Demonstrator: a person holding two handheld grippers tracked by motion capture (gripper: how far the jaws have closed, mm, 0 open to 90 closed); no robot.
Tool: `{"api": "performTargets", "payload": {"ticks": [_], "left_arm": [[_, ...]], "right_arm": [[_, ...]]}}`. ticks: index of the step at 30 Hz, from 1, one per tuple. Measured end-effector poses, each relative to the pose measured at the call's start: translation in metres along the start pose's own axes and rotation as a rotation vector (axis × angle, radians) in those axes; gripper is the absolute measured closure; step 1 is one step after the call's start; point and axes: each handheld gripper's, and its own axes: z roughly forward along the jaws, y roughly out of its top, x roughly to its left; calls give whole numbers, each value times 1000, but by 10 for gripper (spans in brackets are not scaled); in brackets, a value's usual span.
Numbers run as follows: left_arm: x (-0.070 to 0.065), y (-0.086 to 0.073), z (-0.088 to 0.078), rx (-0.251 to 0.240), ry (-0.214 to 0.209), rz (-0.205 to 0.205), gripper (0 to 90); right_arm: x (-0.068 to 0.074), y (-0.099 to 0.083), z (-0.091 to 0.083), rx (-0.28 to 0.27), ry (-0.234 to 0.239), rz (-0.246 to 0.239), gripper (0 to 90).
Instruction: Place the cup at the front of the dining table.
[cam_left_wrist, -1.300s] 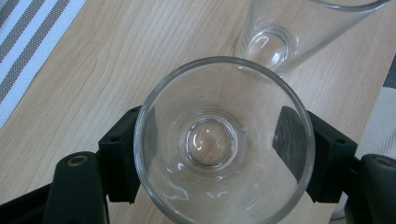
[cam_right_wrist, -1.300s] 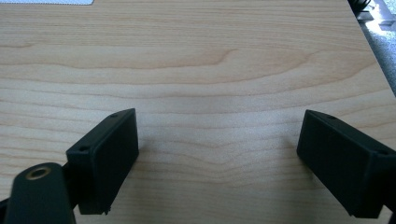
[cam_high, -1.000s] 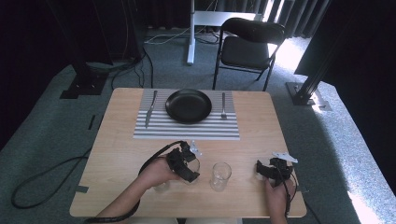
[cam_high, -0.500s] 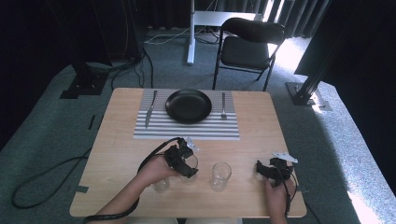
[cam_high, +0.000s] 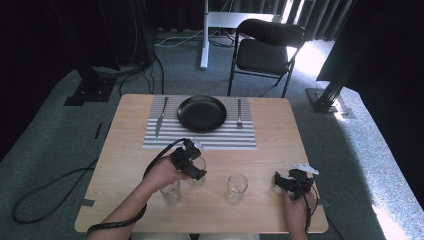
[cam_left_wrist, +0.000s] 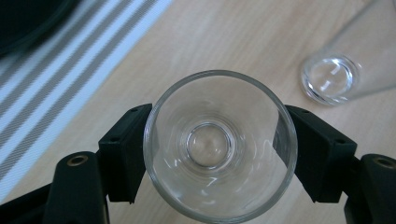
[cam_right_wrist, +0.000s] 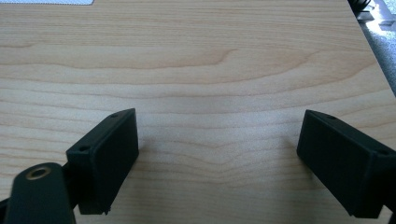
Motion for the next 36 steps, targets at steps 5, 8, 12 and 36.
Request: {"api": "performTargets", "payload": {"ticks": [5, 8, 12, 36], "left_arm": [[9, 0, -4, -1, 15, -15, 288], [12, 1, -7, 0, 20, -18, 288], [21, 1, -13, 3, 26, -36, 288], [80, -3, -29, -14, 124, -200, 288]], "right_arm": [[0, 0, 0, -1, 0, -2, 121], [0, 0, 0, -2, 0, -4, 121], [0, 0, 0, -2, -1, -4, 121], [0, 0, 0, -1, 0, -3, 121]]}}
